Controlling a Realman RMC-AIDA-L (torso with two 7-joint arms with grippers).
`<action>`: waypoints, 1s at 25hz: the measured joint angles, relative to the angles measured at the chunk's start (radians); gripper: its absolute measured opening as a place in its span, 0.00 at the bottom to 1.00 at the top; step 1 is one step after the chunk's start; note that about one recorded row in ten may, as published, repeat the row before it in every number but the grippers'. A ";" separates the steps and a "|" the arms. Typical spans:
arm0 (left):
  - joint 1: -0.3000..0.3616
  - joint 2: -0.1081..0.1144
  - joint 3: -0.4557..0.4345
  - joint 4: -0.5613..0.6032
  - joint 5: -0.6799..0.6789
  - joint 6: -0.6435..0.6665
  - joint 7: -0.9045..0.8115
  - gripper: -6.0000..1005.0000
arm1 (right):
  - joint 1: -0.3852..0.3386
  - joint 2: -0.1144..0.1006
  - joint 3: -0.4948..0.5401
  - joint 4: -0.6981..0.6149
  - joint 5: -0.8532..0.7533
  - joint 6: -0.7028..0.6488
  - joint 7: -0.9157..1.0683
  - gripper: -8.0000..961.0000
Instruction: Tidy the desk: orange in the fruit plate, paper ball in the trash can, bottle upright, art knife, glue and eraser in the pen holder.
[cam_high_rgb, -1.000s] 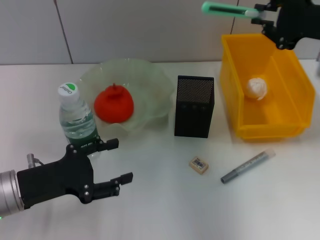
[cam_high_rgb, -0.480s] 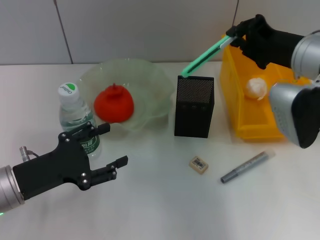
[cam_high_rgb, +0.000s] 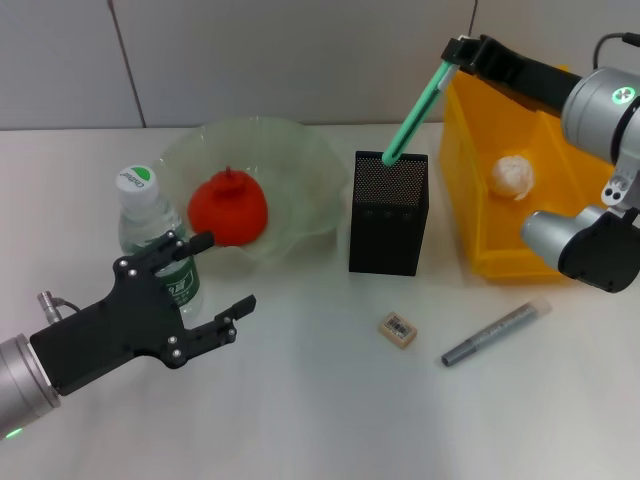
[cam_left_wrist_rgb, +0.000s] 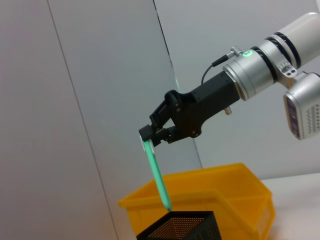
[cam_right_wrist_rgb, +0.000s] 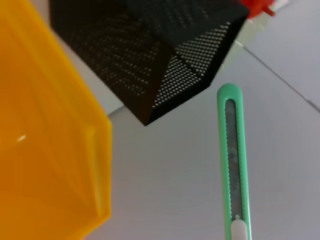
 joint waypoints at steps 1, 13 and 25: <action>0.000 0.000 0.000 -0.009 -0.008 -0.002 0.012 0.80 | 0.000 0.000 -0.005 0.000 0.000 0.009 -0.024 0.18; -0.004 0.000 0.000 -0.038 -0.042 -0.003 0.040 0.80 | -0.003 -0.001 -0.106 0.036 -0.002 0.159 -0.218 0.18; 0.005 -0.002 0.000 -0.064 -0.052 0.003 0.080 0.80 | -0.004 0.001 -0.226 0.097 -0.011 0.297 -0.263 0.18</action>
